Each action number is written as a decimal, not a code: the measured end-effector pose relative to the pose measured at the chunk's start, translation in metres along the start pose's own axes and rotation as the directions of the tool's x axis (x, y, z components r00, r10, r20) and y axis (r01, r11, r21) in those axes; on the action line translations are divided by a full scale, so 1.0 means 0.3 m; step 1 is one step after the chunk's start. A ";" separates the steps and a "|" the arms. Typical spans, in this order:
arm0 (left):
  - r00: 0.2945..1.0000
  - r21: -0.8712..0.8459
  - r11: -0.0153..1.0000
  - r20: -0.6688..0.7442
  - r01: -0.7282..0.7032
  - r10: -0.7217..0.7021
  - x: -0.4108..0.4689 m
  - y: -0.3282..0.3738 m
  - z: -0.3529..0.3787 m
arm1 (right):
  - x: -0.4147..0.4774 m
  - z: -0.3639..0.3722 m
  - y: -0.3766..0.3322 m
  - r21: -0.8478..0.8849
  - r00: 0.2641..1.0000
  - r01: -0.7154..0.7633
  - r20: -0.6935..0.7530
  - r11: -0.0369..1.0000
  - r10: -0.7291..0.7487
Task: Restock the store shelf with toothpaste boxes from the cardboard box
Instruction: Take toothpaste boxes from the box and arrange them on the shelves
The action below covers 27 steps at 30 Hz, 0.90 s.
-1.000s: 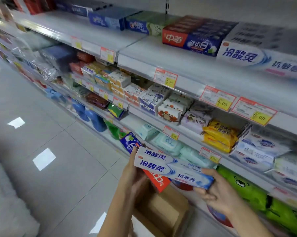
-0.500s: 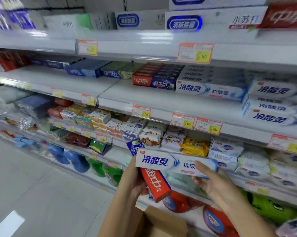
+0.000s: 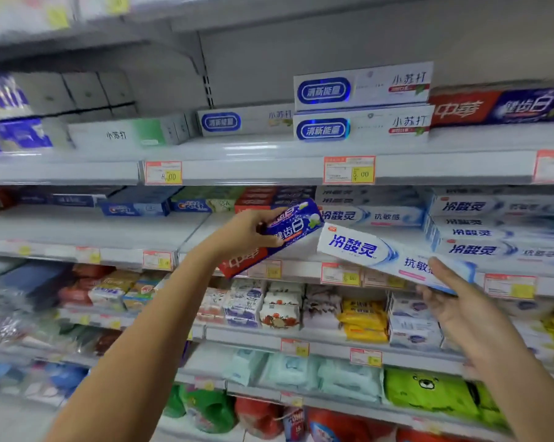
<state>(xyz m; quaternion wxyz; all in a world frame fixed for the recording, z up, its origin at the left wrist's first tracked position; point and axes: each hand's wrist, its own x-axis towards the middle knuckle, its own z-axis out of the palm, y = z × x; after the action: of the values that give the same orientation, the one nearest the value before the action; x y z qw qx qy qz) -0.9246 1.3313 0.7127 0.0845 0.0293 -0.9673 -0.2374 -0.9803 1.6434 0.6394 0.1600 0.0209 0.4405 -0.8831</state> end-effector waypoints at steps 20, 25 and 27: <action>0.874 0.223 0.917 -0.438 0.331 -0.209 0.243 -0.353 0.151 | 0.113 0.041 -0.027 -0.157 0.957 0.185 -0.197 0.970 -0.214; 0.876 -0.100 0.943 -0.349 0.318 -0.333 0.239 -0.372 0.148 | 0.131 0.049 -0.022 -0.196 0.958 0.183 -0.186 0.963 -0.219; 0.880 -0.105 0.940 -0.331 0.324 -0.340 0.253 -0.358 0.136 | 0.134 0.053 -0.018 -0.207 0.962 0.183 -0.162 0.961 -0.218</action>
<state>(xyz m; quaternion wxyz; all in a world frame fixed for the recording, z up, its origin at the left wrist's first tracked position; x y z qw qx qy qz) -1.0047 1.2474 0.6386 0.2113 0.2335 -0.9122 -0.2621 -1.0184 1.6234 0.6461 0.0294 0.0418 0.5356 -0.8429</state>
